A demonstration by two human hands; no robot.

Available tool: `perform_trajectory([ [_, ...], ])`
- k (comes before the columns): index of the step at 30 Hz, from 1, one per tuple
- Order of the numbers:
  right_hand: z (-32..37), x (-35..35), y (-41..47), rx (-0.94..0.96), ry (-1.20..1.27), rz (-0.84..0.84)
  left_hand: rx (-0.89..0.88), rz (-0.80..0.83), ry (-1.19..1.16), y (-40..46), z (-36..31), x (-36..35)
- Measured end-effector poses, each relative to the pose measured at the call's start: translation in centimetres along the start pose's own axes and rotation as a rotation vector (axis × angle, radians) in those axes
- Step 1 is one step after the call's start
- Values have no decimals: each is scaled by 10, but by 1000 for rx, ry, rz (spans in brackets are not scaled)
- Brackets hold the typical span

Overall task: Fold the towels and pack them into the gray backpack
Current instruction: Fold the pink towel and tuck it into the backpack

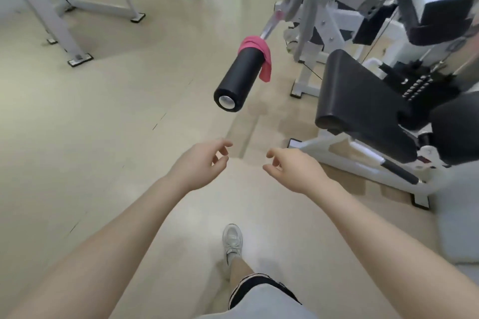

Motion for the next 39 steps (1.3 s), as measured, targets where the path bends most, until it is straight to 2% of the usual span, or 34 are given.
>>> perform_trajectory([
  [9,11,63,220,44,1,63,93,-27,-4,172,41,109],
  [17,22,85,393,-10,-9,9,30,0,39,325,123,189],
  [21,23,95,492,-123,42,-15,-11,102,60,429,159,238],
  [26,10,111,601,-290,83,9,-50,326,159,556,184,283],
  [32,-39,103,691,-380,-140,-46,-127,508,254,693,183,270],
  [36,-103,65,752,-496,-107,44,-190,595,339,780,185,233],
  [39,-157,28,791,-593,21,156,-253,626,416,840,183,206],
])
Point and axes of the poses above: each hand's wrist, its own y-axis towards the middle knuckle, its own x-axis out of the back of the hand, z = x × y, the point moved 8 cm from there along y, towards the middle knuckle, and after that the axes turned 13 degrees about -y, right-handed, at the moved point
